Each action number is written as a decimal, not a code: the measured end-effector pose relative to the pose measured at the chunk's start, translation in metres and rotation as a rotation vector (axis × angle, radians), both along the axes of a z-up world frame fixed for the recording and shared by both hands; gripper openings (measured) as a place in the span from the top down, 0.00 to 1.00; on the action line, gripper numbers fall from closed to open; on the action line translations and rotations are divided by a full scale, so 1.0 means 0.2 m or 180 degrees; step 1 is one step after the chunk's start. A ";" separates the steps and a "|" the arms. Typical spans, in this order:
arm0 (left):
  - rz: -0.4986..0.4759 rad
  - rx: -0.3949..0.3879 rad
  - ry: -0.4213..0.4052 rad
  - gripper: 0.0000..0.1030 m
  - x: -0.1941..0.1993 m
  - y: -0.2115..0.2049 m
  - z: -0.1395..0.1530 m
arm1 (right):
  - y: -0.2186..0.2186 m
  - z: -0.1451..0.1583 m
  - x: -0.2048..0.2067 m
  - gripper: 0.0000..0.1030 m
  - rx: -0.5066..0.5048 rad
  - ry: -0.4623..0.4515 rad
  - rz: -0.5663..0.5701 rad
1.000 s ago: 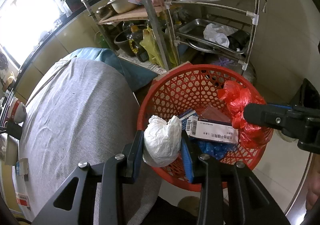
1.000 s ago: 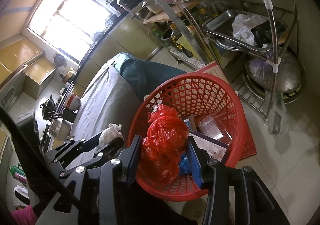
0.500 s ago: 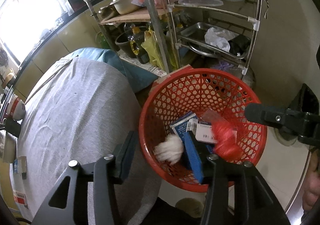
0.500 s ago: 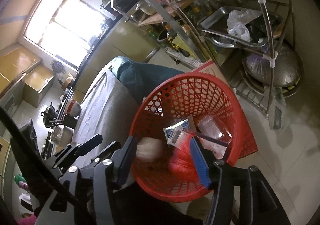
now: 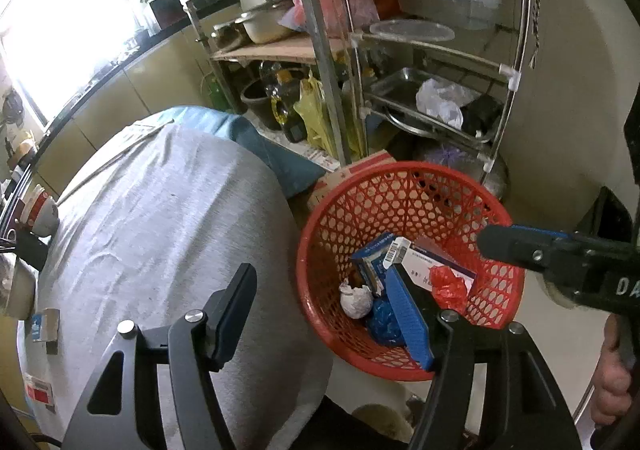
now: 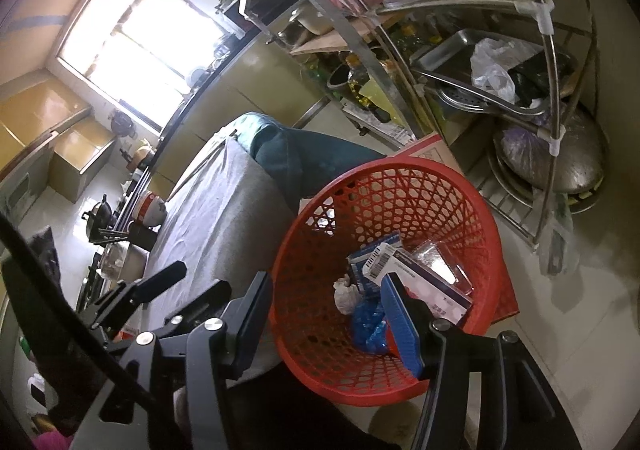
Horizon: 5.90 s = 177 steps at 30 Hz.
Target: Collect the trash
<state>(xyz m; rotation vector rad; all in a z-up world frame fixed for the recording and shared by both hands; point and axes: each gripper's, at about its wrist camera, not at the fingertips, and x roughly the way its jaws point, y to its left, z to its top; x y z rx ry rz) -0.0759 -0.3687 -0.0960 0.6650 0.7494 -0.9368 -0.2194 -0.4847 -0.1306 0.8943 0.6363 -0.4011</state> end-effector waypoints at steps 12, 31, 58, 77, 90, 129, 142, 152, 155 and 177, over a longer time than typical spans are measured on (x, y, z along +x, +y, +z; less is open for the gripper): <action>0.0240 -0.0301 0.0002 0.33 0.12 0.23 0.18 | 0.13 0.10 0.13 0.41 -0.0193 0.0034 0.0228; 0.1474 -0.0524 -0.0001 0.28 0.61 0.89 0.25 | 0.57 0.35 0.70 0.41 -0.0538 -0.0079 0.1176; 0.3540 -0.0383 0.0300 0.28 1.22 2.21 -0.06 | 1.52 0.23 2.18 0.41 -0.0620 0.0059 0.2955; 0.3815 -0.0521 0.0367 0.28 1.33 2.39 -0.04 | 1.84 0.01 2.76 0.37 -0.0676 0.0364 0.3429; 0.3920 -0.0558 0.0415 0.28 1.34 2.42 -0.01 | 2.07 -0.04 2.60 0.35 -0.1789 0.0564 0.3502; 0.4475 -0.0446 0.1081 0.25 1.74 2.21 -0.12 | 1.53 0.16 1.65 0.43 -0.1012 -0.0192 0.2870; 0.4650 -0.0849 0.1559 0.23 1.76 2.28 -0.09 | 1.51 0.15 1.61 0.43 -0.0911 -0.0230 0.2830; 0.4660 -0.0768 0.1889 0.23 1.84 2.23 -0.23 | 1.53 0.13 1.60 0.43 -0.0883 -0.0221 0.2872; 0.4630 -0.0765 0.1917 0.25 1.82 2.21 -0.27 | 1.51 0.14 1.59 0.43 -0.0885 -0.0236 0.2831; 0.3446 -0.0298 0.0112 0.49 1.21 1.71 0.17 | 1.30 0.25 1.37 0.43 -0.0986 -0.0376 0.2384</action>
